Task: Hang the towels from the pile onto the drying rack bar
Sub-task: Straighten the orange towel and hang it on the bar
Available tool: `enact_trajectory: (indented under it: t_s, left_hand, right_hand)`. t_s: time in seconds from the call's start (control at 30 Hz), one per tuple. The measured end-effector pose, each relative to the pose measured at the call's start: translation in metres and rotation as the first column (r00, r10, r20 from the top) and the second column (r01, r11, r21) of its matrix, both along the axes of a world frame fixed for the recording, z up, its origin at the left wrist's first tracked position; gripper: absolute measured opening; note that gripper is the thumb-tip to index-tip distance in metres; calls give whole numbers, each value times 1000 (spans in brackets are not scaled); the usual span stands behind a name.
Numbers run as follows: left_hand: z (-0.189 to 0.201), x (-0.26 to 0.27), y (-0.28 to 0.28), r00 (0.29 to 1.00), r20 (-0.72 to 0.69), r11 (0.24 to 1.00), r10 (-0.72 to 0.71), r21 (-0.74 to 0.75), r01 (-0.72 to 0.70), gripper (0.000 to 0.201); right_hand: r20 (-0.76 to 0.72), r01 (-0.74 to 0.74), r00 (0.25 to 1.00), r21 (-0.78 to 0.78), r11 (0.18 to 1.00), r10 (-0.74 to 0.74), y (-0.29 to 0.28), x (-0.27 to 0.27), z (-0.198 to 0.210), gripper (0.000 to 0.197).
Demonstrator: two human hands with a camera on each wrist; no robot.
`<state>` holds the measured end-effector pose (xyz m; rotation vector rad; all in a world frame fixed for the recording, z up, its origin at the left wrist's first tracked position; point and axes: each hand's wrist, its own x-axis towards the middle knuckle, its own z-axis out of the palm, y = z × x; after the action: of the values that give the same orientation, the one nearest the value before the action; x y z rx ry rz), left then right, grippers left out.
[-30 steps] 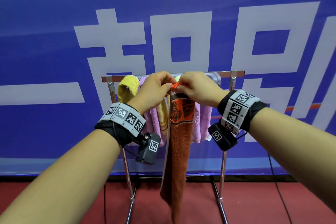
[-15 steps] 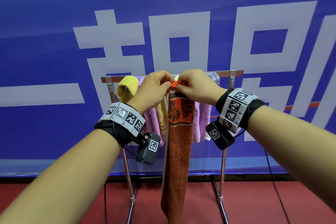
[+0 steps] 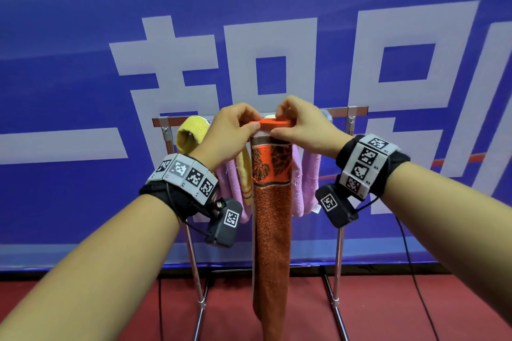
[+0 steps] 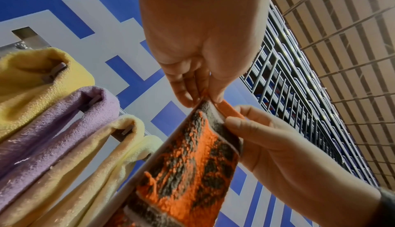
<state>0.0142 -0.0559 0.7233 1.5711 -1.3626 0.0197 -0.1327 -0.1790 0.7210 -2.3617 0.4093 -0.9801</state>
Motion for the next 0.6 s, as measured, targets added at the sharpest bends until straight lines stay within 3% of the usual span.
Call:
enact_trajectory:
  t_s: [0.1, 0.27, 0.43, 0.5, 0.6]
  left_hand:
    - [1, 2, 1, 1000, -7, 1000, -11, 10, 11, 15]
    - [3, 1, -3, 999, -41, 998, -1, 68, 4, 19]
    - [14, 1, -6, 987, 162, 971, -14, 239, -25, 10]
    - [19, 0, -8, 980, 198, 972, 15, 226, -61, 2]
    - [26, -3, -14, 984, 154, 986, 94, 119, -113, 13]
  right_hand:
    - [88, -78, 994, 182, 980, 63, -3, -5, -2, 33]
    - [136, -90, 989, 244, 966, 58, -3, -1, -2, 39]
    - [195, -166, 974, 287, 943, 112, -3, 2, -4, 43]
    - [234, -229, 960, 353, 907, 152, -3, 3, -7, 46]
    - [251, -340, 936, 465, 817, 247, -3, 4, -20, 46]
